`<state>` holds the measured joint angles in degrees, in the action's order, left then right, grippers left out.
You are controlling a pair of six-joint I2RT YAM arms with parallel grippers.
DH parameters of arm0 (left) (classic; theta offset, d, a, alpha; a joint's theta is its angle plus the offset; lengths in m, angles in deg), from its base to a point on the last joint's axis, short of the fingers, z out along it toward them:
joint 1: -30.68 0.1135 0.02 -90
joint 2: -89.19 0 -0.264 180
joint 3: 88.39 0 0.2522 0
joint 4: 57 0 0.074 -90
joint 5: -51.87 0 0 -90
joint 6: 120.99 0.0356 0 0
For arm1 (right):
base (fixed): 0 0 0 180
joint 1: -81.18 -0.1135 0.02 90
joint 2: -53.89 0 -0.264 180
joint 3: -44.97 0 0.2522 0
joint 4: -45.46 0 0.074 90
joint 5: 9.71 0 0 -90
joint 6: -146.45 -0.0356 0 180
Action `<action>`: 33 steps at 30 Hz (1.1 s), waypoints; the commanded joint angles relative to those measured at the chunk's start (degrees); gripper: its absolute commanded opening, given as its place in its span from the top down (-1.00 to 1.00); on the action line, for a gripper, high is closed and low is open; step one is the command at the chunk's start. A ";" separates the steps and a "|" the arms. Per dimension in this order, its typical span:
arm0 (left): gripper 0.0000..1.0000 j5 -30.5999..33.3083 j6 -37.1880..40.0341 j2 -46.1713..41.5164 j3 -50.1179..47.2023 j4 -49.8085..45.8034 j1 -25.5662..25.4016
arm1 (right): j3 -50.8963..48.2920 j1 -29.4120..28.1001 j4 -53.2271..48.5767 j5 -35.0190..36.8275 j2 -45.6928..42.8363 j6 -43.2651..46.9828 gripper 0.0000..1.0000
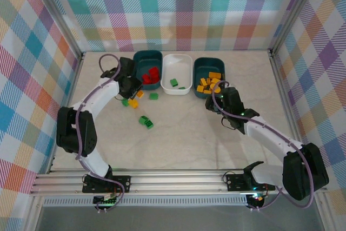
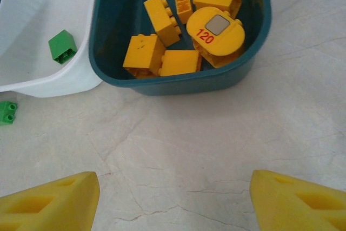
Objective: Sort the legos into containers by color
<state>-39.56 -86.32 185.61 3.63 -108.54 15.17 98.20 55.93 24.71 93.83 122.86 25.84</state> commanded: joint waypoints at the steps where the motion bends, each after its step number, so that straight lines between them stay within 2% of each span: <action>1: 0.39 1.21 3.22 -0.14 5.44 -0.48 -4.42 | -2.60 2.05 1.75 -2.14 -0.36 -3.72 -0.47; 7: 0.37 -1.82 10.86 13.17 24.85 -2.62 -14.91 | -5.44 5.86 3.23 -2.98 1.17 -9.44 -0.47; 12: 0.37 -4.78 14.76 23.64 38.32 -0.77 -19.98 | -8.64 8.83 5.52 -2.92 0.90 -13.26 -0.47; 19: 0.35 -11.87 18.95 37.28 57.98 -0.60 -21.85 | -8.94 10.75 6.25 -6.05 0.70 -13.66 -0.48; 24: 0.30 -15.07 19.40 45.19 68.31 -0.16 -21.89 | -8.36 10.75 5.72 -7.44 0.69 -13.33 -0.49; 33: 0.25 -14.71 16.98 52.05 70.16 4.26 -22.79 | -9.47 10.89 4.37 -5.06 -3.44 -13.26 -0.49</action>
<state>-53.57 -69.10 235.86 71.80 -106.01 -6.86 89.15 66.55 29.09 87.98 121.16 13.14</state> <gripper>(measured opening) 0.372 0.743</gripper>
